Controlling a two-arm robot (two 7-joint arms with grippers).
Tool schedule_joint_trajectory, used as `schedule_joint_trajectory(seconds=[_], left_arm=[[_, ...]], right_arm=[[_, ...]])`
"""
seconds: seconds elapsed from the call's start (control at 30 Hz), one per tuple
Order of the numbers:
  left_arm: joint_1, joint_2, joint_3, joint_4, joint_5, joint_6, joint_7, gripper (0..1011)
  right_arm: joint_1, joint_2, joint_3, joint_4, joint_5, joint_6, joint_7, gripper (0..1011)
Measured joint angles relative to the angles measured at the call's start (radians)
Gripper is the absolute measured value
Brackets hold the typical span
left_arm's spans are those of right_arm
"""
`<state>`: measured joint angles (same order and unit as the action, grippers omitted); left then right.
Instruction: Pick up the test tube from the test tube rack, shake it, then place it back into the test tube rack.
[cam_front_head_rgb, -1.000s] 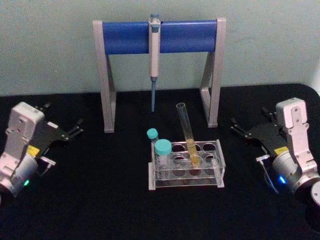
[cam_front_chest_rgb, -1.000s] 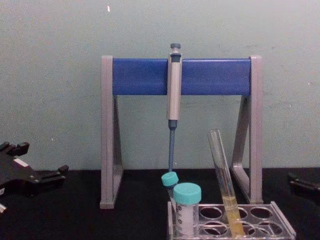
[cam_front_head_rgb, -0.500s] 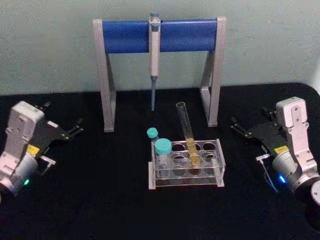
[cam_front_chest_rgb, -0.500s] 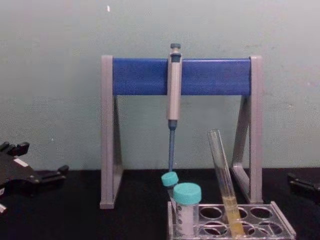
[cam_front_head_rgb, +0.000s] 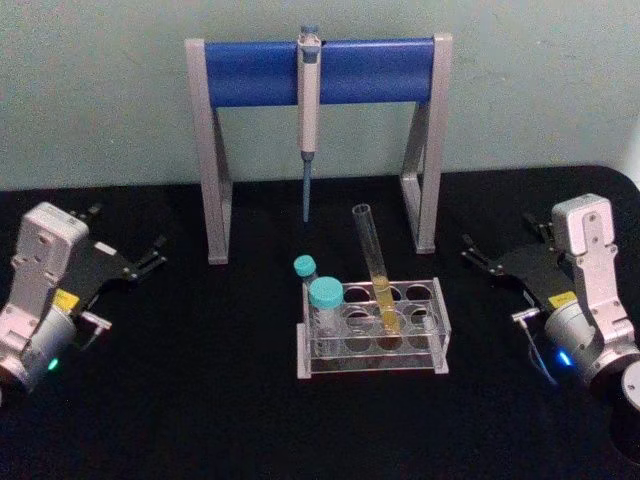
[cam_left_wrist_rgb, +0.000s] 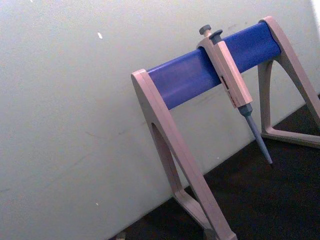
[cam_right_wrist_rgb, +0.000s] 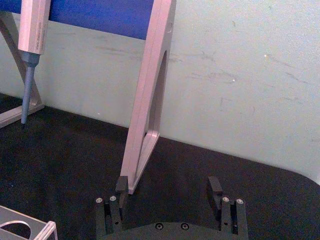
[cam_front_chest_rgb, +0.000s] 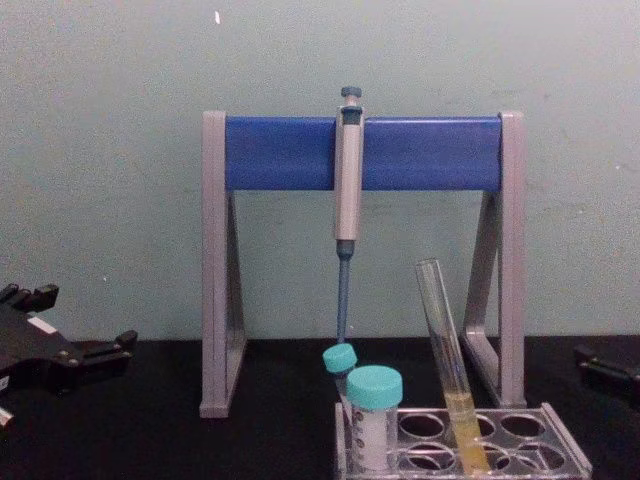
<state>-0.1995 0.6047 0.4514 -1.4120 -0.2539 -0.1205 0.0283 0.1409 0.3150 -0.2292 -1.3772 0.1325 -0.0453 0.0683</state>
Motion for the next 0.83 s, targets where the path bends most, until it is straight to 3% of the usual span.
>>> schedule_joint_trajectory(seconds=[0.83], left_arm=[[0.000, 0.000, 0.000, 0.000, 0.000, 0.000, 0.000, 1001]], right_arm=[[0.000, 0.000, 0.000, 0.000, 0.000, 0.000, 0.000, 1000]])
